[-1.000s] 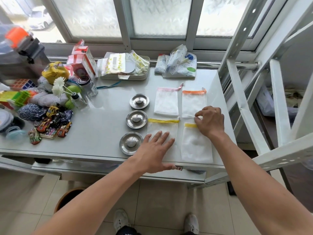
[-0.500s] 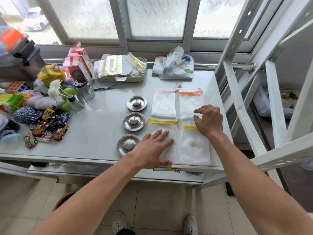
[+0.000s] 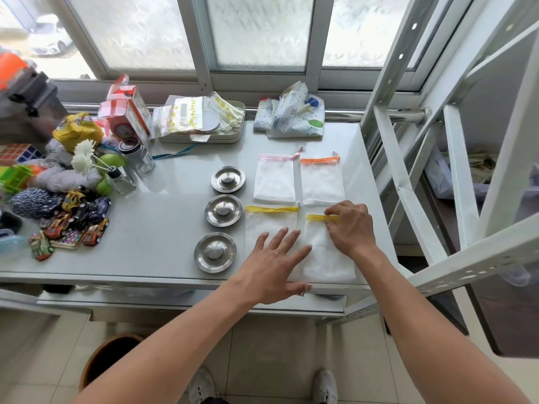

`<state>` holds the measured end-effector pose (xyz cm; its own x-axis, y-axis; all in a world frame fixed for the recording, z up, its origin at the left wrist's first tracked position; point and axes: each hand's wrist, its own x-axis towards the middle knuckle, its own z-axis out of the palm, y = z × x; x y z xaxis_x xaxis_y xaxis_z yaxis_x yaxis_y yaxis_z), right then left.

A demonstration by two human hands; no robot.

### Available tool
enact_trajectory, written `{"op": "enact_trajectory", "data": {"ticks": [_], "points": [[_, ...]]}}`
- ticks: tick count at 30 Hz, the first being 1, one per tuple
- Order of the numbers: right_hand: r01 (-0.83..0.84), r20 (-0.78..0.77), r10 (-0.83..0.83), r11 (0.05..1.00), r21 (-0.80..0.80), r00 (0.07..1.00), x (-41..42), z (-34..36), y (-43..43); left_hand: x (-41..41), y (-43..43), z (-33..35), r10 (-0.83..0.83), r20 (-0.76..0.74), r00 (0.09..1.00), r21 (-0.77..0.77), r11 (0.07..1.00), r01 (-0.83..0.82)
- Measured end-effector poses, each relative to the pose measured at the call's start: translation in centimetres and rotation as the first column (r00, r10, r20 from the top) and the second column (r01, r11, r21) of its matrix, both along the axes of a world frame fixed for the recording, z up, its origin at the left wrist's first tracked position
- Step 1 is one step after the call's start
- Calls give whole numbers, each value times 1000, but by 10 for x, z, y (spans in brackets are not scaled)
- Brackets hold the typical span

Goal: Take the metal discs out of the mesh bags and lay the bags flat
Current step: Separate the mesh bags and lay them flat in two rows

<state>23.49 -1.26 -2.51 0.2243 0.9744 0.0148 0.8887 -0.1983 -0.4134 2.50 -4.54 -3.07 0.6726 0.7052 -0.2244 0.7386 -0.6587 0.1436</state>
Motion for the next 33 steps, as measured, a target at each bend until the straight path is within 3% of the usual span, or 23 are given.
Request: {"op": "enact_trajectory", "data": {"ticks": [4, 8, 13, 18, 23, 27, 33], "points": [[-1, -35, 0, 1000, -13, 999, 6, 5, 5, 12, -4, -1, 33, -16, 999, 2, 999, -33], [159, -87, -154, 985, 63, 984, 27, 6, -1, 7, -4, 3, 127, 30, 991, -4, 992, -127], [122, -45, -129, 984, -132, 991, 40, -4, -6, -1, -10, 8, 358, -136, 924, -104, 922, -373], [137, -120, -149, 985, -107, 981, 34, 7, -1, 6, -9, 15, 395, -69, 916, -83, 913, -400], [81, -91, -77, 996, 38, 993, 15, 18, 17, 21, 36, 30, 409, 188, 893, 157, 885, -438], [1, 1, -1, 1000, 13, 1000, -1, 19, 39, 19, 91, 36, 431, 173, 886, 278, 841, -464], [-15, 101, 28, 992, -129, 994, -3, 10, 61, 11, 133, 30, 386, 76, 919, 90, 916, -392]]}}
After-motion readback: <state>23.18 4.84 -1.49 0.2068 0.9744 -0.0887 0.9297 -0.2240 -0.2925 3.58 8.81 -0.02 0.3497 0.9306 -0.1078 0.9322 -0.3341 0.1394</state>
